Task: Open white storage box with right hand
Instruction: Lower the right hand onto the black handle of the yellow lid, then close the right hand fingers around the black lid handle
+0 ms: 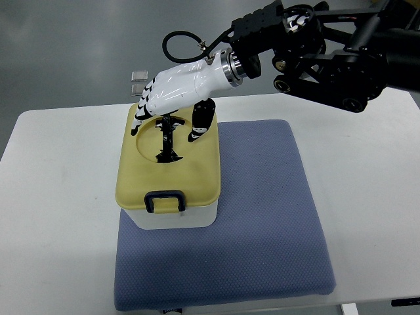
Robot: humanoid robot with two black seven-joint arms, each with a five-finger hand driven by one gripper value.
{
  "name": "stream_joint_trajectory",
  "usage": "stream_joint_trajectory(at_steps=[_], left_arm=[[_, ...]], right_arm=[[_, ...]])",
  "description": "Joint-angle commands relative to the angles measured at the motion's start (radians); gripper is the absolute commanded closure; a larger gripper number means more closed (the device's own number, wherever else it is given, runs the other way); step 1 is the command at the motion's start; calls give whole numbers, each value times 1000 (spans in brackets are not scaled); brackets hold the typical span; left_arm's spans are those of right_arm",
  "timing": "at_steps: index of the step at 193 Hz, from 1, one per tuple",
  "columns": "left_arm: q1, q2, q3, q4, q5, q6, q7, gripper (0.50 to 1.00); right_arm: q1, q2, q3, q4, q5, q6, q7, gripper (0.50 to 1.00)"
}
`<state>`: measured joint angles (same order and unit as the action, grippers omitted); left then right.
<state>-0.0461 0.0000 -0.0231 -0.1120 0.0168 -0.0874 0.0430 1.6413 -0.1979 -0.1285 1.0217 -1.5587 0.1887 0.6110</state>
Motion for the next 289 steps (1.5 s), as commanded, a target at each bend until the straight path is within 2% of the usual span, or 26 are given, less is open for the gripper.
stream_joint_trajectory(at_steps=[1, 40, 123, 289], left_arm=[[0, 0, 0, 0, 0, 0, 0, 500], [0, 0, 0, 0, 0, 0, 0, 500], [0, 0, 0, 0, 0, 0, 0, 500], [0, 0, 0, -1, 0, 0, 0, 500]], right_arm=[[26, 18, -33, 4, -12, 0, 0, 664], [54, 20, -54, 4, -14, 3, 0, 687], [55, 83, -120, -25, -69, 0, 0, 693], [115, 72, -125, -34, -55, 6, 0, 703]])
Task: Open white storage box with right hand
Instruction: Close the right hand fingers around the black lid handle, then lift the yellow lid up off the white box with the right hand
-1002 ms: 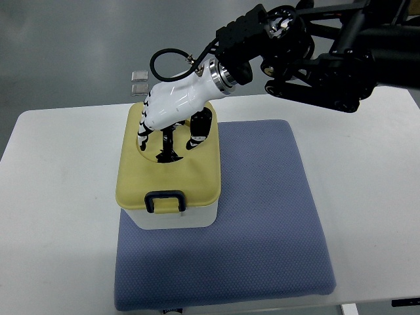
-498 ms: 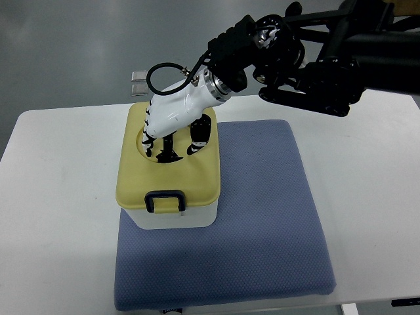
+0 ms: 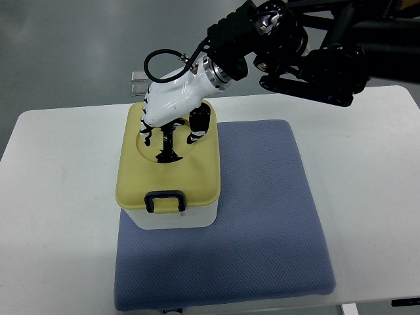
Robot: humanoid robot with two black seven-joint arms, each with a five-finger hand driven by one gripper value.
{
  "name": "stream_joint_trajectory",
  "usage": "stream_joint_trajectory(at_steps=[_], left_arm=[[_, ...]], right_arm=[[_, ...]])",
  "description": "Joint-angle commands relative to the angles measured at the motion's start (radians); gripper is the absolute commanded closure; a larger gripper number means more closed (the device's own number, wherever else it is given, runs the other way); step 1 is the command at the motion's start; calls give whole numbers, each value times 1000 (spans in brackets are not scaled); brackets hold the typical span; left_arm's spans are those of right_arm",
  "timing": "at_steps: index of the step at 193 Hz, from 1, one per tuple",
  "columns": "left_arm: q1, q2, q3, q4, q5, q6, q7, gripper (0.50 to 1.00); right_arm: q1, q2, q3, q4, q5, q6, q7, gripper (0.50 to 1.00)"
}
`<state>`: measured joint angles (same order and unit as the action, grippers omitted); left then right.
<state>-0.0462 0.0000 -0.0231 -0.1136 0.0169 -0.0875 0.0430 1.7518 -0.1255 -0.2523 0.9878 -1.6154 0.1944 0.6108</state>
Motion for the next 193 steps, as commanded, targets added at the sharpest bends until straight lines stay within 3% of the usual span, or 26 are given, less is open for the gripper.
stream_joint_trajectory(at_steps=[1, 42, 78, 89, 98, 112, 126, 193], left_arm=[[0, 0, 0, 0, 0, 0, 0, 500], [0, 0, 0, 0, 0, 0, 0, 500], [0, 0, 0, 0, 0, 0, 0, 500], [0, 0, 0, 0, 0, 0, 0, 500], [0, 0, 0, 0, 0, 0, 0, 500], [-1, 0, 0, 0, 0, 0, 0, 500], [0, 0, -1, 0, 0, 0, 0, 500], [0, 0, 0, 5, 0, 0, 0, 500]], right_arm=[[5, 0, -1, 0, 2, 0, 0, 703], [3, 4, -28, 2, -11, 0, 0, 713], [3, 10, -32, 2, -12, 2, 0, 779], [3, 10, -32, 2, -15, 2, 0, 822], [2, 12, -32, 2, -21, 2, 0, 891], [-2, 12, -32, 2, -21, 2, 0, 930], [-3, 12, -33, 2, -23, 2, 0, 1000], [-5, 14, -41, 0, -21, -62, 0, 1000]])
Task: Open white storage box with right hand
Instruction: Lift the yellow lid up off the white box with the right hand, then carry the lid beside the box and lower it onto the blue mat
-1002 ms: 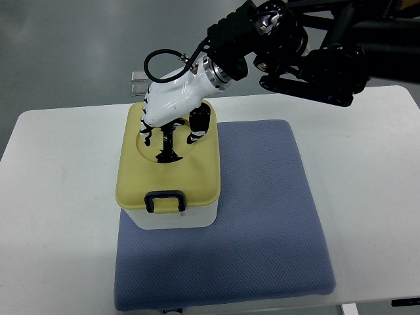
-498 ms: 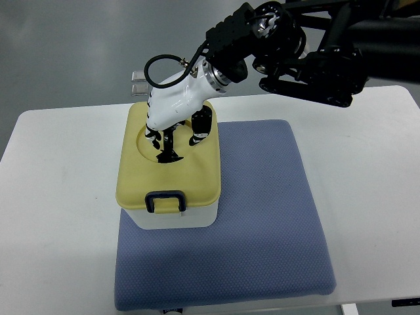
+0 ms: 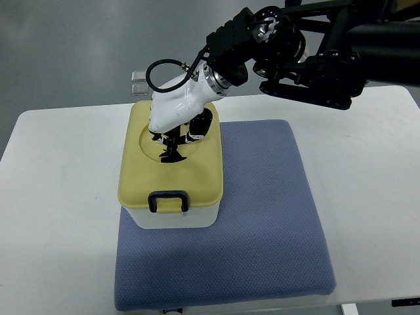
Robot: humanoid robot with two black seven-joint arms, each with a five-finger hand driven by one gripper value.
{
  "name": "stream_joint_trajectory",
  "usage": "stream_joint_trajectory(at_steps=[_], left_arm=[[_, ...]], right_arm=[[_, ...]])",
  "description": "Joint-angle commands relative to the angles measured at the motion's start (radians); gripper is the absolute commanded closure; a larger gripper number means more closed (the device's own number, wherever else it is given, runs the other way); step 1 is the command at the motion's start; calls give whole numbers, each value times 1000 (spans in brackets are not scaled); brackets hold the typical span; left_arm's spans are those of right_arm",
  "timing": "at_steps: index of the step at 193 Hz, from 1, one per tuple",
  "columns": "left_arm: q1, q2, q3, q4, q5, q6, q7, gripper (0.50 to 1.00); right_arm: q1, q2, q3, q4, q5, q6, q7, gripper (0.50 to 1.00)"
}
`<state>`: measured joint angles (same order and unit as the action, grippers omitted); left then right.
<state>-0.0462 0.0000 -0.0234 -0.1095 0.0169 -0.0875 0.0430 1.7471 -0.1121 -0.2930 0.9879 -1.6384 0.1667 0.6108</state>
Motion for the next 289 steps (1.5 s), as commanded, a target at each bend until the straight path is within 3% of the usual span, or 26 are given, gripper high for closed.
stream_joint_trajectory(at_steps=[1, 56, 122, 170, 238, 289], left_arm=[[0, 0, 0, 1, 0, 0, 0, 500], [0, 0, 0, 1, 0, 0, 0, 500], [0, 0, 0, 4, 0, 0, 0, 500], [0, 0, 0, 2, 0, 0, 0, 500], [0, 0, -1, -1, 0, 0, 0, 500], [0, 0, -1, -1, 0, 0, 0, 500]], right_arm=[[0, 0, 0, 0, 3, -39, 0, 1000], [12, -6, 11, -29, 26, -107, 0, 1000], [57, -41, 37, -98, 163, -108, 0, 1000], [32, -66, 32, -230, 308, -36, 0, 1000], [-44, -228, 17, -241, 376, 16, 0, 1000], [-135, -334, 18, -249, 374, 42, -79, 1000]])
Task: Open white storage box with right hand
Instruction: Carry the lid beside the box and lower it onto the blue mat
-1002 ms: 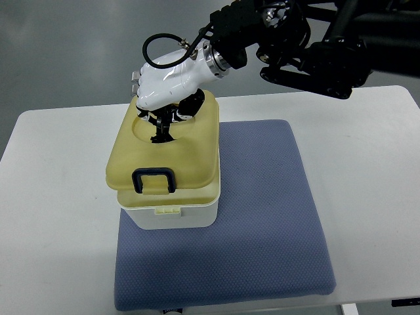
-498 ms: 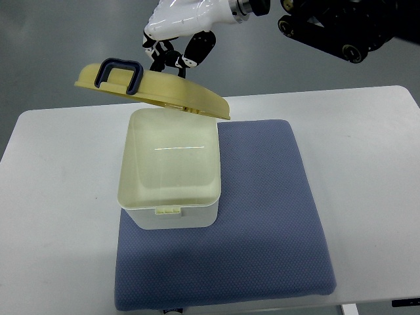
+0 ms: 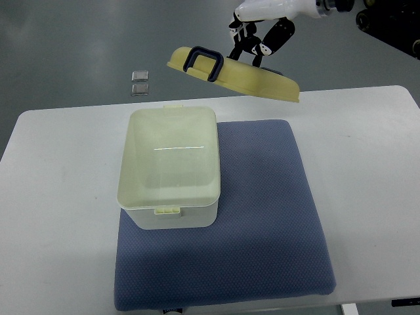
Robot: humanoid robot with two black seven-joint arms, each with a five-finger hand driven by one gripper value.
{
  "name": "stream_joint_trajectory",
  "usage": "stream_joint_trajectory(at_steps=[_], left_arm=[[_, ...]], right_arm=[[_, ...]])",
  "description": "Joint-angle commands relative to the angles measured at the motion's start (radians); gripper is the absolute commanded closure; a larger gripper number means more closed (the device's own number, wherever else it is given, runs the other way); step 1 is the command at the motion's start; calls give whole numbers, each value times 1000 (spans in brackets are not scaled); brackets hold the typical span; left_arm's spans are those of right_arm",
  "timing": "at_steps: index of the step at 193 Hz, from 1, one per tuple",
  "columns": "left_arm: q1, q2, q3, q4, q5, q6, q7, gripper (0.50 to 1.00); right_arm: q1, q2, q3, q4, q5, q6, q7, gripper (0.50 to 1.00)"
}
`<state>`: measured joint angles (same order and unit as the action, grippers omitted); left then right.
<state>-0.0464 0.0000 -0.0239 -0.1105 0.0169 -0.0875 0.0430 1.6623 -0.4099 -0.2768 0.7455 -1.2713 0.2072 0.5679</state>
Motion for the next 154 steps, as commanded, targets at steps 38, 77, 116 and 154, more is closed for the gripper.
stream_joint_trajectory(at_steps=[38, 77, 116, 154], left_arm=[[0, 0, 1, -2, 0, 0, 0, 500], [0, 0, -1, -5, 0, 0, 0, 500], [-1, 0, -1, -5, 0, 0, 0, 500], [0, 0, -1, -2, 0, 0, 0, 500]], right_arm=[[-162, -90, 19, -6, 12, -6, -114, 1000], [-236, -99, 19, -8, 47, -9, -177, 1000], [-283, -83, 13, -5, 50, -2, -191, 1000], [-329, -69, 8, -1, 41, 0, -192, 1000]])
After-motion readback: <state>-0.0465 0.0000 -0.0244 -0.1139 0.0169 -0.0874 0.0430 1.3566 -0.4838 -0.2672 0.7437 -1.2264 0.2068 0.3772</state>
